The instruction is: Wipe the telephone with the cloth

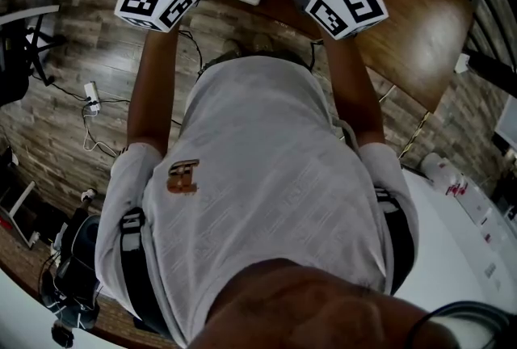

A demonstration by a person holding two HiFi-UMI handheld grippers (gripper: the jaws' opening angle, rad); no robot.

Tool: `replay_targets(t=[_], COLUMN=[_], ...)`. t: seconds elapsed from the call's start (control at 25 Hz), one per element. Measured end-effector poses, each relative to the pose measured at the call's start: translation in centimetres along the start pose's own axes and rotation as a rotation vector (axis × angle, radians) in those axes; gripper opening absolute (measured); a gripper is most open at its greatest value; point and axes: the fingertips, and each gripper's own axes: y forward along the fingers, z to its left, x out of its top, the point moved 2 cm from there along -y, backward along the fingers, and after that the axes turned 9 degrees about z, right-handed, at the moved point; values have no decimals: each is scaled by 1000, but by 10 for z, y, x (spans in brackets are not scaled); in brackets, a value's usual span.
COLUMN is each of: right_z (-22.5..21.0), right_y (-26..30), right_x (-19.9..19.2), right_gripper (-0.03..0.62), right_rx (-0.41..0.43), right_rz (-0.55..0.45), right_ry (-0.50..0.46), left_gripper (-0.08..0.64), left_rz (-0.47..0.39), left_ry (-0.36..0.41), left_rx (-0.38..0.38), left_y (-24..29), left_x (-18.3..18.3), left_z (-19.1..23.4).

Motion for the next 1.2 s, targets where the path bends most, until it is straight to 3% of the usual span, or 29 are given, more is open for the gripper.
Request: replay_targets(t=[0.28, 1.2], right_z=[12, 22], right_y=[-3, -13], right_x=[12, 6], right_gripper=[72, 72], right_rx=[16, 14], right_rz=[-73, -75], right_ry=[-53, -73], left_gripper=[20, 18], left_rz=[-29, -37], left_ry=[15, 41], left_rx=[28, 32], left_y=[-7, -13], left_x=[10, 10], left_z=[-2, -17])
